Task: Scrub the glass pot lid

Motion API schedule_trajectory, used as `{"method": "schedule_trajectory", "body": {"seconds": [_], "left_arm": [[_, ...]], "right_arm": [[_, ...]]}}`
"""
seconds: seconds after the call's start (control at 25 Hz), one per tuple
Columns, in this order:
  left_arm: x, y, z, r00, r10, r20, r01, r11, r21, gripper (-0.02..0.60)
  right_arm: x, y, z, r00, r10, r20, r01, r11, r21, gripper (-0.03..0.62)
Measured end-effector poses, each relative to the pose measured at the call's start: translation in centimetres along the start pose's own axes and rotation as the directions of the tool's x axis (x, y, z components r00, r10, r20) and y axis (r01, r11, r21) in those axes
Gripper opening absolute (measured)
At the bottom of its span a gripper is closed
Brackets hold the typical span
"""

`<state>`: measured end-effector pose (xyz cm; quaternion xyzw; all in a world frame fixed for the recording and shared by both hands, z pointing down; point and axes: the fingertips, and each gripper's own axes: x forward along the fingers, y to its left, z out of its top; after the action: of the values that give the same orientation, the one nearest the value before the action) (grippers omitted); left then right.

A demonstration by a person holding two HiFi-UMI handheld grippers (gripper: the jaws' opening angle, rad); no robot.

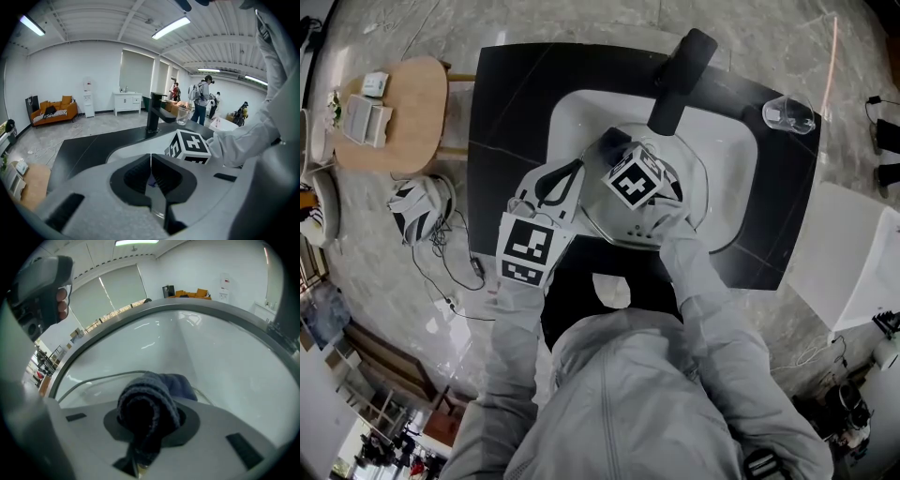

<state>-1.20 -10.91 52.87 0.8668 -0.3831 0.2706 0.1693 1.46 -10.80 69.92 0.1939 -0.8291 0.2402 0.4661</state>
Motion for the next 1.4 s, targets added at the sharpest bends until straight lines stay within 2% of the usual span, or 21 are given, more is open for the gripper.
{"method": "schedule_trajectory", "body": {"seconds": [0.24,0.8,1.4], "left_arm": [[-0.2,-1.0,0.0,1.000,0.004,0.006,-0.004,1.000,-0.006,0.028],[0.2,-3.5,0.4,1.000,-0.015,0.022,0.015,1.000,0.000,0.028],[-0.2,-3.3,1.2,0.999,-0.012,0.032,0.012,1.000,0.002,0.029]], "right_arm": [[-1.4,-1.5,-2.4,0.996,-0.060,-0.064,0.056,0.997,-0.056,0.087],[-5.3,-6.3,-8.9,0.977,-0.152,-0.151,0.154,0.988,-0.001,0.087],[-8.4,-8.2,-12.3,0.947,-0.245,-0.208,0.250,0.968,-0.003,0.087]]}}
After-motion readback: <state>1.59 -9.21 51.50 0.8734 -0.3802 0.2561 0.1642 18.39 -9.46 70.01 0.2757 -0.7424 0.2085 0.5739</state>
